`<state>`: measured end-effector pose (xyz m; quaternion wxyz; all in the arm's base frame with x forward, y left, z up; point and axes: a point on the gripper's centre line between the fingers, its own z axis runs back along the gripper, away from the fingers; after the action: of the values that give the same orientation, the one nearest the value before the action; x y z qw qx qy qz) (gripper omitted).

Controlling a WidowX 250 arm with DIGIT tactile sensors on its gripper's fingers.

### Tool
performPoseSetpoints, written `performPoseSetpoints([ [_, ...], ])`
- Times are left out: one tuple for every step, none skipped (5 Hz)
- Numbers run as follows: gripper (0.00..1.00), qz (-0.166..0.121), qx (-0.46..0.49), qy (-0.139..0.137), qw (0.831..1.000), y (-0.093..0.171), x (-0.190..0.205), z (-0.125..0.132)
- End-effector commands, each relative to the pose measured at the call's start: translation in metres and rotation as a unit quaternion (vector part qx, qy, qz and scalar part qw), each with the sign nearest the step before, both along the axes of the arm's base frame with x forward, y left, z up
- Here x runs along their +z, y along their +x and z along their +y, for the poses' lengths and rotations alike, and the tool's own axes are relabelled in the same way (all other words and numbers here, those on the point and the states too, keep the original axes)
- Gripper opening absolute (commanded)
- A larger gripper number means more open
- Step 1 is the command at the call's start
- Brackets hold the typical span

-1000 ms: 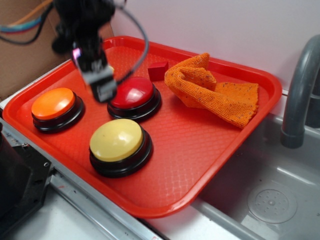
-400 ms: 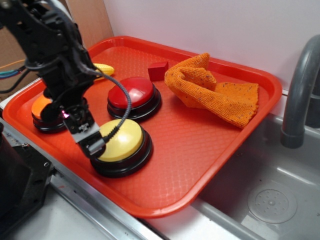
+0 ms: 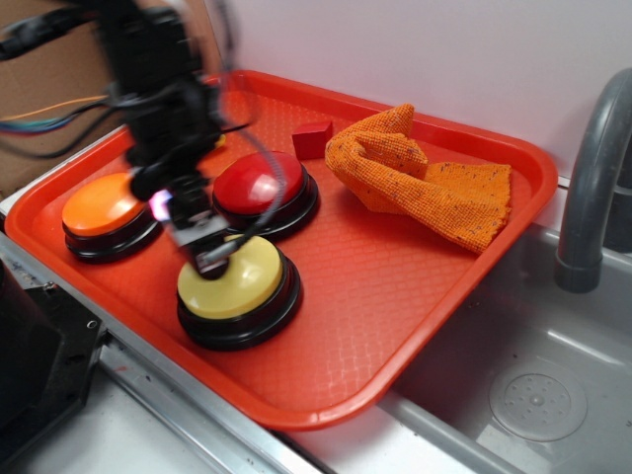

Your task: Push the yellow button.

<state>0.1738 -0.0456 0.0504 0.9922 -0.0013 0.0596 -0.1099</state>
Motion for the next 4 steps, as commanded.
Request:
performPoseSetpoints([
  [1.0,0.056,0.014,0.026,0.998,0.018,0.008,-0.01],
  [1.0,0.02,0.01,0.022,1.0,0.017,0.016,-0.017],
  [1.0,-0.007,0.011,0.037,0.999,0.017,0.038,-0.027],
  [1.0,-0.037,0.016,0.044,0.998,0.013,0.057,-0.029],
])
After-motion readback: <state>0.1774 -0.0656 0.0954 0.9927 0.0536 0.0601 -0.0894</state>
